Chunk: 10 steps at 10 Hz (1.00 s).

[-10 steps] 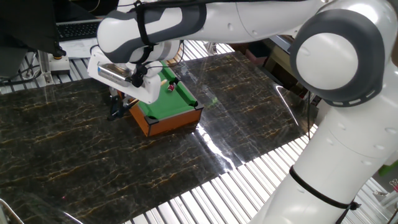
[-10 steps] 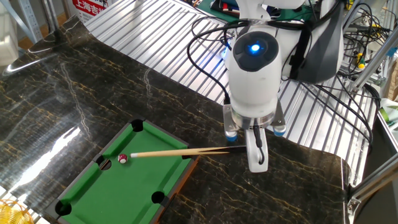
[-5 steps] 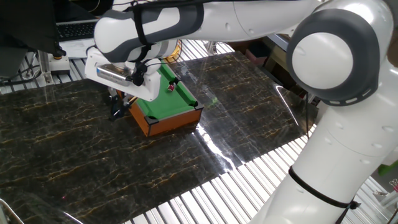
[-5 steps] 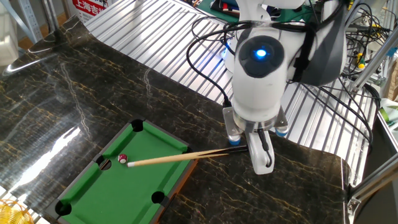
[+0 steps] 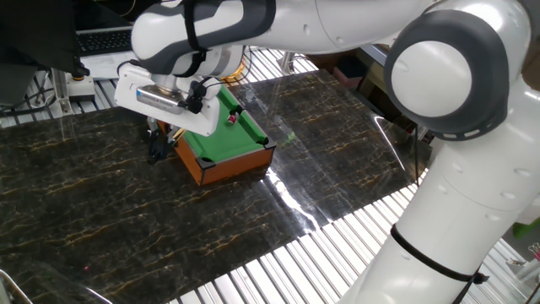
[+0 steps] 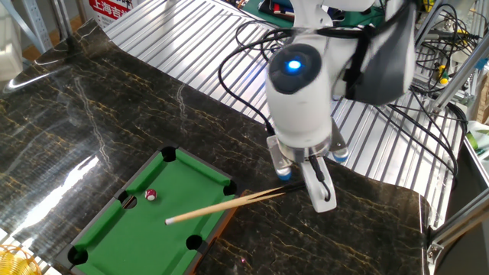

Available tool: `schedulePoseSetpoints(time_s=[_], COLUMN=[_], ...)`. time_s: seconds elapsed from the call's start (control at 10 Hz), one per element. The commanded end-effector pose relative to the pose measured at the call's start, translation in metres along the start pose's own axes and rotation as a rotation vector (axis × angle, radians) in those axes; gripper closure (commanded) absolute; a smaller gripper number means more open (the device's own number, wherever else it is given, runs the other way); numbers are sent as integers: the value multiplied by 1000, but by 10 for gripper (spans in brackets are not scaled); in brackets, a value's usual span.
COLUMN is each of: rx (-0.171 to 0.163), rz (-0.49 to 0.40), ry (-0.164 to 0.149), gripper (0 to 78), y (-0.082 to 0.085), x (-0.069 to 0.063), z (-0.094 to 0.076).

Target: Hit the pool ball

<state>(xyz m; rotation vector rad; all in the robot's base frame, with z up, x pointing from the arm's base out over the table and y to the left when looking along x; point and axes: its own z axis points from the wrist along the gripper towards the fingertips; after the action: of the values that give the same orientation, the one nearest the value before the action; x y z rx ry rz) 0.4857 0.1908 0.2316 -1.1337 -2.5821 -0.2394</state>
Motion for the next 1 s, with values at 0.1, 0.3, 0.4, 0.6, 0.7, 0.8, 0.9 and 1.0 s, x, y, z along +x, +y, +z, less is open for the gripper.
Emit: schedulePoseSetpoints(time_s=[0.1,0.3,0.4,0.6,0.7,0.8,0.9,1.0], rx=[-29,-59,-66,-69,-70,-74,-69,-59], rz=[50,160,189,232,238,257,265,263], ry=[3,-20,-25,-29,-30,-41,-48,-59], gripper=[764,764,764,764,764,764,764,764], y=[2,11,15,25,27,30,32,31], x=[1,28,36,46,45,42,39,34], z=[-1,-7,-7,2,4,11,14,17])
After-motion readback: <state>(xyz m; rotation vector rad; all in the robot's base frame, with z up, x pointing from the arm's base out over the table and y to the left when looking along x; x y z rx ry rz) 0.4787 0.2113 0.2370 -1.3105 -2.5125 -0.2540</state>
